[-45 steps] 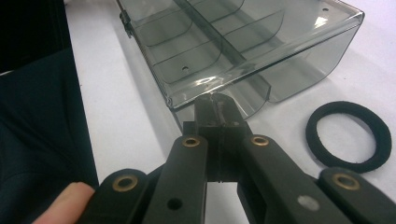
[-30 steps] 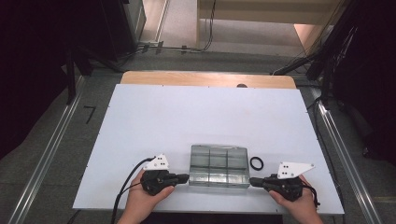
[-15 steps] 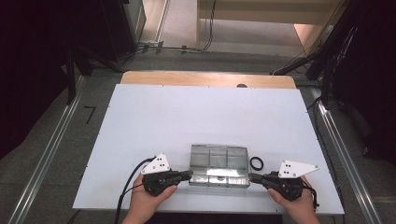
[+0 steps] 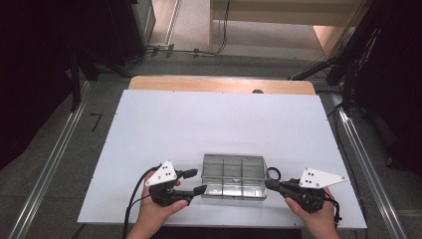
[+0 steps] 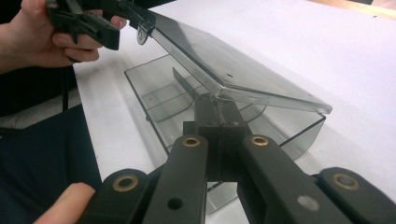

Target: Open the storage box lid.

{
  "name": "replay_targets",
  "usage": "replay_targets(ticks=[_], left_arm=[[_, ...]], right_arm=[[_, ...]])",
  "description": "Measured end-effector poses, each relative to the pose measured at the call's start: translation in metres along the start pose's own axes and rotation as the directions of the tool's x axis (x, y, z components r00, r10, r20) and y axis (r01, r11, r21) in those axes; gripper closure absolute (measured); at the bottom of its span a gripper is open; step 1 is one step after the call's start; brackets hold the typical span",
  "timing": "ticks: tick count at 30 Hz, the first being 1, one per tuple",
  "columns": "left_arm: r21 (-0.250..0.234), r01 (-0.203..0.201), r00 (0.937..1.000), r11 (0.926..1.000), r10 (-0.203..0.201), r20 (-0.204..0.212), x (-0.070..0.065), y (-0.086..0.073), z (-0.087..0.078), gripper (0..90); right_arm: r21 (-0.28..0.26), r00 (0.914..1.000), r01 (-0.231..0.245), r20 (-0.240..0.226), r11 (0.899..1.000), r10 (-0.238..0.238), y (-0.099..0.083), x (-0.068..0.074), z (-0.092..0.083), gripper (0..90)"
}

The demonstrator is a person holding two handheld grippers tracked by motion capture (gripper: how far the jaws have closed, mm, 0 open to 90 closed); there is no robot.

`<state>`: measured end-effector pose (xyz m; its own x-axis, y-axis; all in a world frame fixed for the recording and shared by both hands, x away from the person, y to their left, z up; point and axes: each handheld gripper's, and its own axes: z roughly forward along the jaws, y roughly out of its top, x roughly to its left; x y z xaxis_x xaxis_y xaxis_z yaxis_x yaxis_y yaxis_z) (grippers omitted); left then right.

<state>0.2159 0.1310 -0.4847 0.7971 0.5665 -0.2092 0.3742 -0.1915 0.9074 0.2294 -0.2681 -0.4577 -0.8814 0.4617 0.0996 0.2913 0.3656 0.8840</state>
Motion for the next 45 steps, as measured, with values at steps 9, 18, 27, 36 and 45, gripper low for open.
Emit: replay_targets(ticks=[9,18,27,36,45], left_arm=[[-0.025,0.019,0.9986,0.9995,-0.021,-0.049,0.012,0.012,0.012,0.0],[-0.025,0.024,0.9978,0.9994,-0.025,-0.061,0.023,0.019,0.026,0.0],[-0.044,0.023,0.9985,0.9988,-0.025,-0.048,0.034,0.030,0.044,4.9],[-0.046,0.035,0.9989,0.9983,-0.037,-0.029,0.042,0.034,0.053,20.9],[-0.039,0.077,0.9969,0.9962,-0.078,-0.012,0.046,0.035,0.052,43.4]], right_arm=[[-0.012,0.9996,-0.013,0.026,1.000,0.013,0.012,-0.002,0.000,88.2],[-0.010,0.9988,-0.029,0.039,1.000,0.030,0.023,-0.005,0.004,88.2],[-0.029,0.9980,-0.039,0.049,0.999,0.041,0.031,-0.011,0.004,88.2],[-0.048,0.9962,-0.052,0.067,0.997,0.055,0.036,-0.018,0.003,88.2],[-0.060,0.9943,-0.054,0.088,0.997,0.059,0.042,-0.023,0.002,88.2]])
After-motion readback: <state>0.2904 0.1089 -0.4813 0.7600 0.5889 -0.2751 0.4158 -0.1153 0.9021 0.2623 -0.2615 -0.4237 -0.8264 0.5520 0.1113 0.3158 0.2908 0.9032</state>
